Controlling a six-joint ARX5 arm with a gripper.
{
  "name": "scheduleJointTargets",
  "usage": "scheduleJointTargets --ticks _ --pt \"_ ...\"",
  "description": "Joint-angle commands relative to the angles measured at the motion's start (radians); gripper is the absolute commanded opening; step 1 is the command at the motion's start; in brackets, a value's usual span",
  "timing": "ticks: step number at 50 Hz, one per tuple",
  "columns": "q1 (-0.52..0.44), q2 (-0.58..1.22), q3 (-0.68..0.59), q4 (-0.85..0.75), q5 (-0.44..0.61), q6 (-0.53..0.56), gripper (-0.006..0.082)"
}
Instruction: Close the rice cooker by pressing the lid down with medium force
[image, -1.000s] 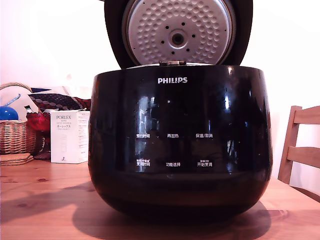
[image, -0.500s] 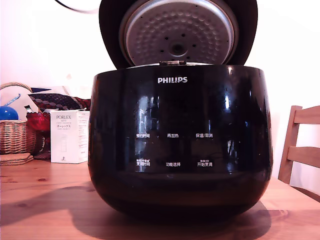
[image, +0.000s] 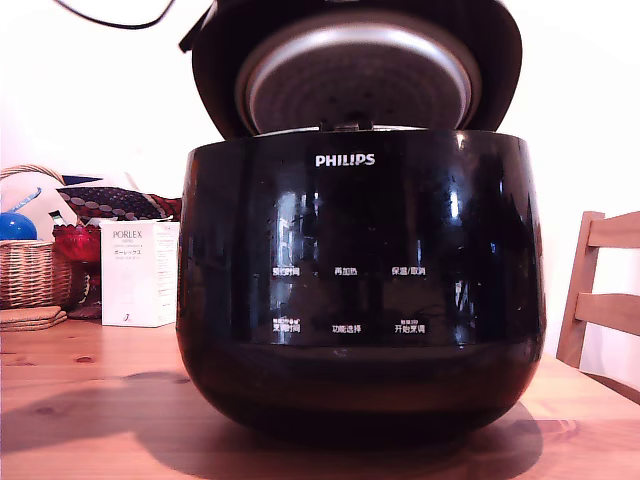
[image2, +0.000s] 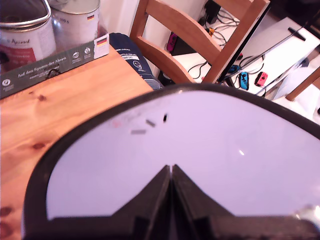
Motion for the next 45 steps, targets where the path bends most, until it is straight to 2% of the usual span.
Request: scheduleJointTargets --ticks 1,25,45 --pt "-0.003 -0.013 -0.052 -0.002 -0.002 -0.010 -0.0022" --pt "-0.003 -0.123 -0.193 0.017 0.003 -0.044 -0.0022" --pt "-0.031 -0.203 -0.321 0.083 0.005 -0.022 -0.0022"
